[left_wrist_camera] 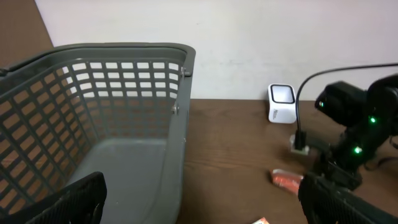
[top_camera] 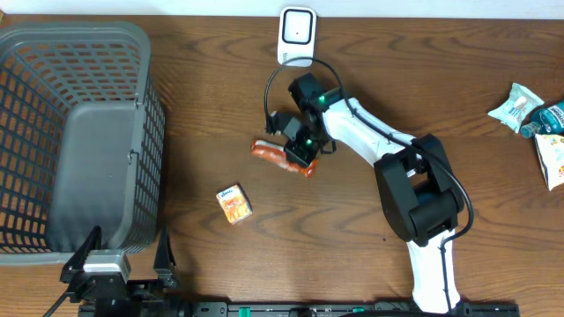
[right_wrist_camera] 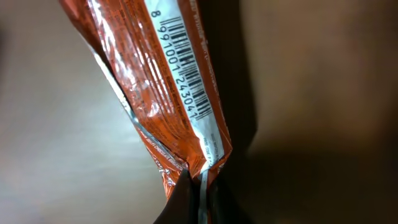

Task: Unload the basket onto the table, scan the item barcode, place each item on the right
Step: 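Lift the red bar with the right gripper and turn it, then carry the red bar toward the scanner with the right gripper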

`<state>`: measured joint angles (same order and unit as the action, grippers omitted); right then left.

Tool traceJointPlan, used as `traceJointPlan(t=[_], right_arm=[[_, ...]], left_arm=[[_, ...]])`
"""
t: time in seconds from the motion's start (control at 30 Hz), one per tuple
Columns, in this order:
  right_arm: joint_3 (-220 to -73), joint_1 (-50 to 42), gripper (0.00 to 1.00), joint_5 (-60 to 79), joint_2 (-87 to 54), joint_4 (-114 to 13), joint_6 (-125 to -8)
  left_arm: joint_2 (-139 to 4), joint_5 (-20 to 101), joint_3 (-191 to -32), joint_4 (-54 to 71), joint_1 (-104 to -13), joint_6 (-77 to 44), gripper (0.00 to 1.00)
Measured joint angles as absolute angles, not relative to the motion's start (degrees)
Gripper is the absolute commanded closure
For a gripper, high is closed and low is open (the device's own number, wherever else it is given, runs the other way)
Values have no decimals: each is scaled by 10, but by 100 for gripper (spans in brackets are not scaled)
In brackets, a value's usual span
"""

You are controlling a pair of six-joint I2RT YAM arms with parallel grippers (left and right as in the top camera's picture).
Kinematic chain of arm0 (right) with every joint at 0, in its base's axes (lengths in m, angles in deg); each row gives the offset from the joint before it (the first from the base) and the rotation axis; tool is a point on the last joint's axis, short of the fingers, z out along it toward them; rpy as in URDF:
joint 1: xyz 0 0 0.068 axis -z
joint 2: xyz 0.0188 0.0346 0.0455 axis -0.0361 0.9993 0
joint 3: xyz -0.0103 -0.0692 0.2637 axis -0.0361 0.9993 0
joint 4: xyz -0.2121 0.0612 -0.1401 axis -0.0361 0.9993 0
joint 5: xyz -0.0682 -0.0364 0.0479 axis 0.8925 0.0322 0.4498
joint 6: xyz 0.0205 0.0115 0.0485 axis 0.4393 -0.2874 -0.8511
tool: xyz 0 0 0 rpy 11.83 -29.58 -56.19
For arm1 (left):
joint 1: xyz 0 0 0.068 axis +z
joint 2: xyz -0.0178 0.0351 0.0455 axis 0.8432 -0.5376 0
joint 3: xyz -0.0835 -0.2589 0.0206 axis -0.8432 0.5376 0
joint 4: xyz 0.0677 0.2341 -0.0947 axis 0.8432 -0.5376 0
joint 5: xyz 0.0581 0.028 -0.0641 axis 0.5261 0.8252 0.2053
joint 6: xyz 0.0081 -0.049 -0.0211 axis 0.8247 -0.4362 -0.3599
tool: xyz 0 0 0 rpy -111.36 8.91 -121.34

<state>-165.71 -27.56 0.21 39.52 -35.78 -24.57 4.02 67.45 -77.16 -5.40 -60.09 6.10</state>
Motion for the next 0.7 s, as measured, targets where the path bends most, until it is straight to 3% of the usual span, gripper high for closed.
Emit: traceJointPlan(t=[0.5, 0.7], right_arm=[[-1660, -276, 99, 209, 294, -451, -252], [-1621, -317, 98, 274, 294, -513, -278]], left_arm=[[40, 675, -772, -54, -601, 61, 2], [40, 675, -772, -54, -601, 61, 2]])
